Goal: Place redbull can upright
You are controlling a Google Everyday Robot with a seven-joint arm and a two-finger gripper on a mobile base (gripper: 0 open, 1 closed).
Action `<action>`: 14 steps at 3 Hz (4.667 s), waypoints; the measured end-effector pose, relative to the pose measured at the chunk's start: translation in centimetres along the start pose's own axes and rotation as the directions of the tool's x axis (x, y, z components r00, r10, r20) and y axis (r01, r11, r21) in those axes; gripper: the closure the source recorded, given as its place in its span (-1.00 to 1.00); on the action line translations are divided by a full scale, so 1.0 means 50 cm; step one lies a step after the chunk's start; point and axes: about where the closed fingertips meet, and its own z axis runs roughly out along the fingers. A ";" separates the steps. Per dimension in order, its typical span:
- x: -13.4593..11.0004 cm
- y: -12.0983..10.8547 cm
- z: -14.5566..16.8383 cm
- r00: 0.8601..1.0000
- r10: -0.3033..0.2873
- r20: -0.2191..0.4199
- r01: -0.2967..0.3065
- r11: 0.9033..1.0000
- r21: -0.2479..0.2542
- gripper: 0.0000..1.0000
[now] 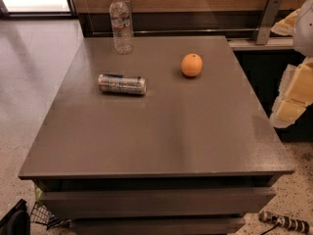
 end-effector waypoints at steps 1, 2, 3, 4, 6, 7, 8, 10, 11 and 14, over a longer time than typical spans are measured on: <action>0.000 0.000 0.000 1.000 0.000 0.000 0.000 1.000 0.000 -1.00; -0.020 -0.036 0.000 1.000 0.021 -0.019 -0.020 0.999 0.042 -1.00; -0.090 -0.120 0.015 0.999 0.022 -0.037 -0.018 0.994 0.112 -1.00; -0.191 -0.188 0.044 1.000 -0.028 -0.012 0.030 0.988 0.148 -1.00; -0.374 -0.208 0.152 0.984 -0.172 0.039 0.170 0.984 0.057 -1.00; -0.436 -0.203 0.199 0.978 -0.202 0.057 0.203 0.979 -0.008 -1.00; -0.494 -0.206 0.238 0.978 -0.194 0.078 0.198 0.979 -0.055 -1.00; -0.541 -0.208 0.270 0.986 -0.150 0.069 0.156 0.984 -0.085 -1.00; -0.590 -0.181 0.358 0.984 -0.167 0.055 0.173 0.972 -0.156 -1.00; -0.620 -0.097 0.484 0.988 -0.157 -0.007 0.149 0.949 -0.278 -1.00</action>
Offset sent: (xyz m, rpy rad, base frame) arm 0.0525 0.0101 0.0179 -0.0538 -0.0742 -0.1007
